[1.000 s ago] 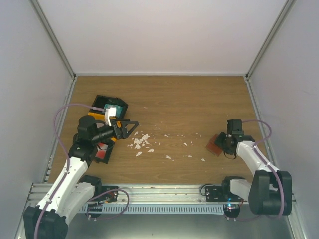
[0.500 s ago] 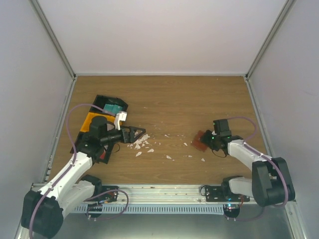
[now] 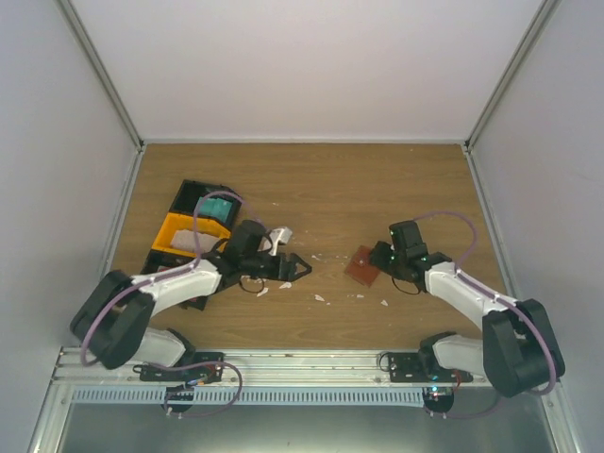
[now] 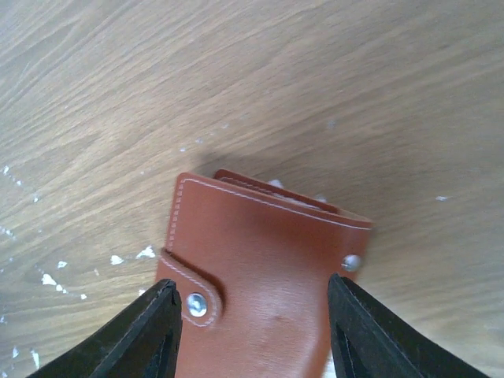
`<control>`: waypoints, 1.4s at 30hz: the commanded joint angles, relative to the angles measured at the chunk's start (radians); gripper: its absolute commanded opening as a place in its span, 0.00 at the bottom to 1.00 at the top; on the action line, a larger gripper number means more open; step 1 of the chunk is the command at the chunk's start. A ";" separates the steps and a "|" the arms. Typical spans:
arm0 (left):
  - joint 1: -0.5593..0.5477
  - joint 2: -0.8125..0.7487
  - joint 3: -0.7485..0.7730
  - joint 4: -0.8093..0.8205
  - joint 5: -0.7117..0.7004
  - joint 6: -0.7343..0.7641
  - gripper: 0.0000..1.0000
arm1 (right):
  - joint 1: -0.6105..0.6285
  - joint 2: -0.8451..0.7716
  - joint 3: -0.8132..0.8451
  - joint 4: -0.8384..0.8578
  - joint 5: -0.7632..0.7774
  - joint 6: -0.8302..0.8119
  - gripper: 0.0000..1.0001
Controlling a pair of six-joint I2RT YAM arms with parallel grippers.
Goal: Put the credit cards into the card holder
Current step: Open the card holder at the center of the board.
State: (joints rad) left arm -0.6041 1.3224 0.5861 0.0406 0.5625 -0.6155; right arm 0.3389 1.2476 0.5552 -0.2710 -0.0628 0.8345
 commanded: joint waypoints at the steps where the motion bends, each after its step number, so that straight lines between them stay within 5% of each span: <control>1: -0.083 0.161 0.128 0.110 -0.051 0.008 0.71 | -0.035 -0.046 -0.070 -0.032 0.069 0.009 0.51; 16: -0.210 0.623 0.503 0.085 -0.112 0.045 0.33 | -0.157 0.060 -0.272 0.431 -0.348 -0.011 0.47; 30: -0.212 0.743 0.600 -0.098 -0.223 0.062 0.18 | -0.176 0.123 -0.315 0.702 -0.695 -0.061 0.46; 42: -0.182 0.759 0.542 -0.091 -0.203 0.035 0.13 | -0.152 0.243 -0.329 0.952 -0.782 0.046 0.53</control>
State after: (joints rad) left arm -0.7906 2.0300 1.1671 -0.0097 0.3832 -0.5766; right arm 0.1551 1.4570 0.2287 0.5297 -0.7395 0.8394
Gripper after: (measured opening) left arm 0.136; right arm 0.545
